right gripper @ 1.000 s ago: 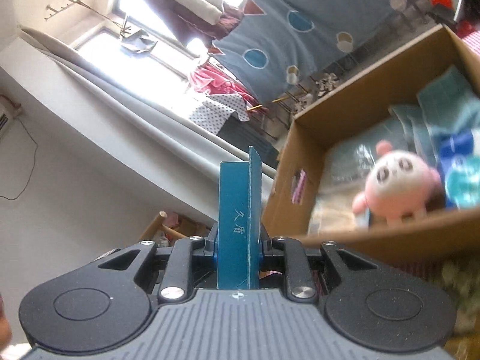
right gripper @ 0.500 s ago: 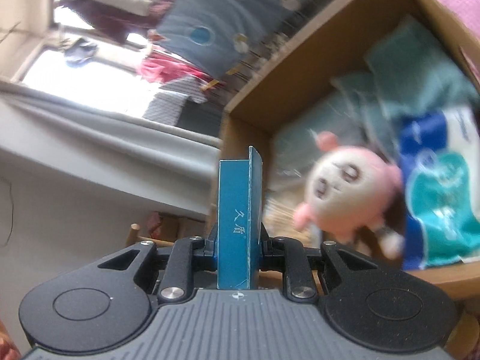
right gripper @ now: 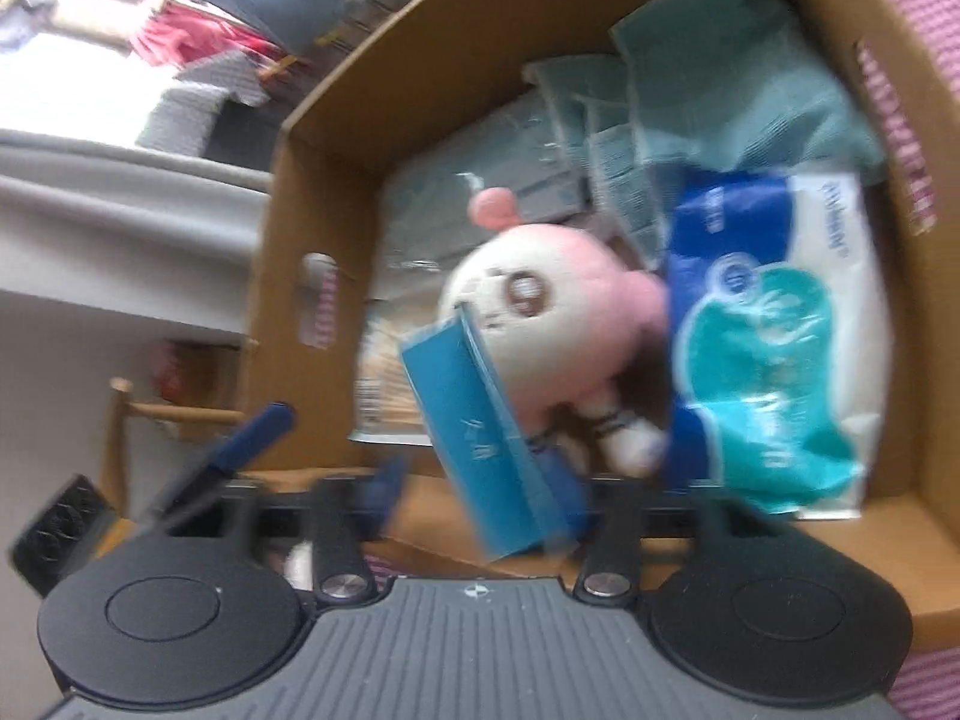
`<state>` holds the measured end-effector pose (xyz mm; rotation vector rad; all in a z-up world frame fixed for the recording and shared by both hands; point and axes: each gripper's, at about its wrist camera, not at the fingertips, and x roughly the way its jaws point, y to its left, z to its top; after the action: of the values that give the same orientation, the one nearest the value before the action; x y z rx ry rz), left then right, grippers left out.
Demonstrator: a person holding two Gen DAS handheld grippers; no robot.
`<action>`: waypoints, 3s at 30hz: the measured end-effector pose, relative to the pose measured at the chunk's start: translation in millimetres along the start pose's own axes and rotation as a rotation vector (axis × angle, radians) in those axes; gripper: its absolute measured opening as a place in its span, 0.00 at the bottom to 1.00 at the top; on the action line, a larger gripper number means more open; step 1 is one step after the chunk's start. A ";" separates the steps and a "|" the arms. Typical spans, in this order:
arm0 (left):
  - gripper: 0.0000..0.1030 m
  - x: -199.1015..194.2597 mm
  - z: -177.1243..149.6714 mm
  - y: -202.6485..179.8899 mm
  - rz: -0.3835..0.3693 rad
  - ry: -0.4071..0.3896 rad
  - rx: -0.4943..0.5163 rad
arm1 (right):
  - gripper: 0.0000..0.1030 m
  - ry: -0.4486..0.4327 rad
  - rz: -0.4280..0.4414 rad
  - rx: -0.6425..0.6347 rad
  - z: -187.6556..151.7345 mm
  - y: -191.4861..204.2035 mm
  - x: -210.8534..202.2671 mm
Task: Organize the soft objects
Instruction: 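Lower the bandage box beside the plush toy and open the right tool, then withdraw the right tool from the cardboard box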
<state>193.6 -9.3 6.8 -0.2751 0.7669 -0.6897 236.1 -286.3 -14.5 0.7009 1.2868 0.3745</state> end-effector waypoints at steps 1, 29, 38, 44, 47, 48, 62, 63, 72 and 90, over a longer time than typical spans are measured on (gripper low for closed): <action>0.85 0.5 0.0 0.4 -0.003 0.000 0.000 | 0.77 -0.005 -0.038 -0.020 0.0 1.8 -2.3; 0.89 -23.1 -6.1 15.2 -0.001 -0.058 -0.024 | 0.67 -0.057 -0.312 -0.361 21.9 76.5 4.7; 0.89 -26.8 -8.8 18.0 -0.010 -0.072 -0.034 | 0.65 -0.063 -0.421 -0.462 62.8 93.4 45.9; 0.90 -30.0 -10.7 20.8 -0.010 -0.078 -0.045 | 0.08 0.001 -0.380 -0.380 82.5 70.2 75.0; 0.90 -30.7 -10.8 23.1 -0.008 -0.081 -0.049 | 0.06 -0.069 -0.368 -0.420 77.1 78.0 63.8; 0.90 -30.8 -10.7 23.5 -0.006 -0.081 -0.050 | 0.06 -0.083 -0.355 -0.425 76.3 80.8 59.7; 0.90 -28.6 -11.3 18.4 -0.008 -0.066 -0.043 | 0.08 -0.164 -0.337 -0.313 105.6 65.6 50.4; 0.90 -29.1 -11.5 17.9 -0.008 -0.066 -0.039 | 0.09 -0.175 -0.325 -0.311 102.9 65.9 42.1; 0.95 -34.6 -12.0 11.9 0.034 -0.087 -0.012 | 0.09 -0.287 -0.181 -0.275 43.8 66.0 -48.1; 0.99 -63.0 -29.5 -28.4 0.048 -0.060 0.014 | 0.55 -0.558 0.138 -0.070 -155.4 -20.1 -138.3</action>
<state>126.6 11.6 33.7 -0.2625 0.7094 -0.6388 48.8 -345.7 56.8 0.7694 0.6970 0.3047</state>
